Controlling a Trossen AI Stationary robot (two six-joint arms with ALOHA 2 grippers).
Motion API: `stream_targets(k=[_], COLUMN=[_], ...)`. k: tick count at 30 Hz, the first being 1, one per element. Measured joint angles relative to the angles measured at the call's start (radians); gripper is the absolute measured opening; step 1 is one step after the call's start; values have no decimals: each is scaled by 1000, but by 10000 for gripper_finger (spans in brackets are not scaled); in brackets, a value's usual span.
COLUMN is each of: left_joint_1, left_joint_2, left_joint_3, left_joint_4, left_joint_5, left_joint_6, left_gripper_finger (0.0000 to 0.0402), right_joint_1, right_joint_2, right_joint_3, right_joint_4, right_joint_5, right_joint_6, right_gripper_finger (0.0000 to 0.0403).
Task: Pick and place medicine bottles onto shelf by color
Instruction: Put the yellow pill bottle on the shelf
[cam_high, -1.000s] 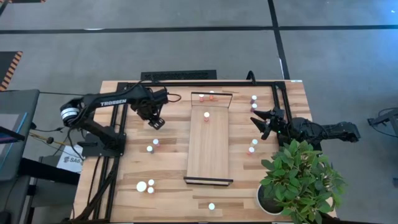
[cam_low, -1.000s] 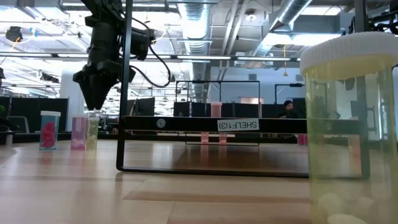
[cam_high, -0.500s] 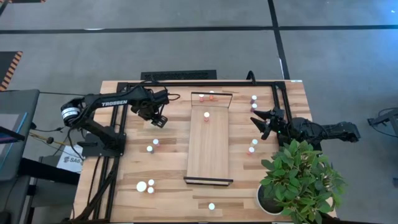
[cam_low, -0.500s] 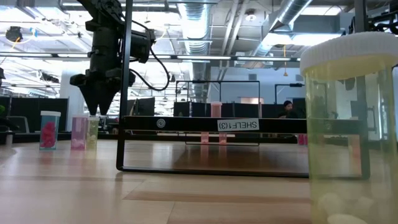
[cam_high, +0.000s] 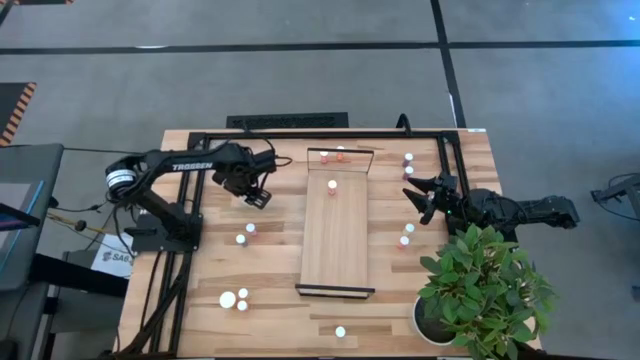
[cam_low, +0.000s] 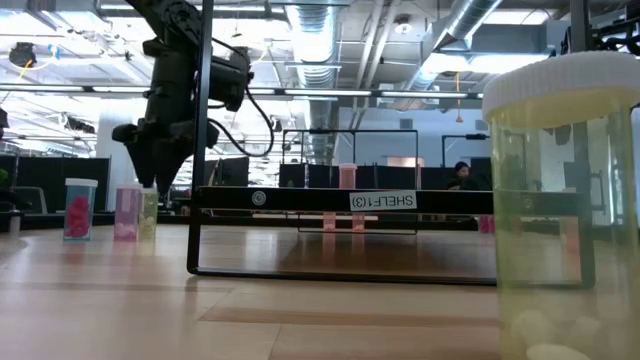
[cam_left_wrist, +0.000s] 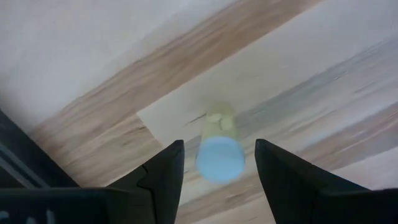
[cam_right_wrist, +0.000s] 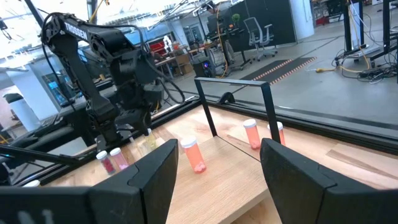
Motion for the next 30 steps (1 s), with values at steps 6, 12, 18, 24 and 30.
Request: stream_targets(k=[6,12,18,24,30], left_joint_1=[-12,-12,-12,-12,-12], left_joint_2=[48,50,48,41,23], left_joint_3=[0,0,0,1,75], left_joint_4=[-1,5,5,5,-43], left_joint_5=[-1,-3,12,57,45], left_joint_6=[2,16,27,35,56], left_gripper_finger=[184,153,101,100,115], right_joint_1=[0,0,0,0,0], right_joint_2=[0,0,0,0,0], right_joint_3=[0,0,0,0,0], right_joint_4=[0,0,0,0,1], right_joint_5=[0,0,0,0,0], right_joint_6=[0,0,0,0,0], right_gripper_finger=[251,251,251,251,251])
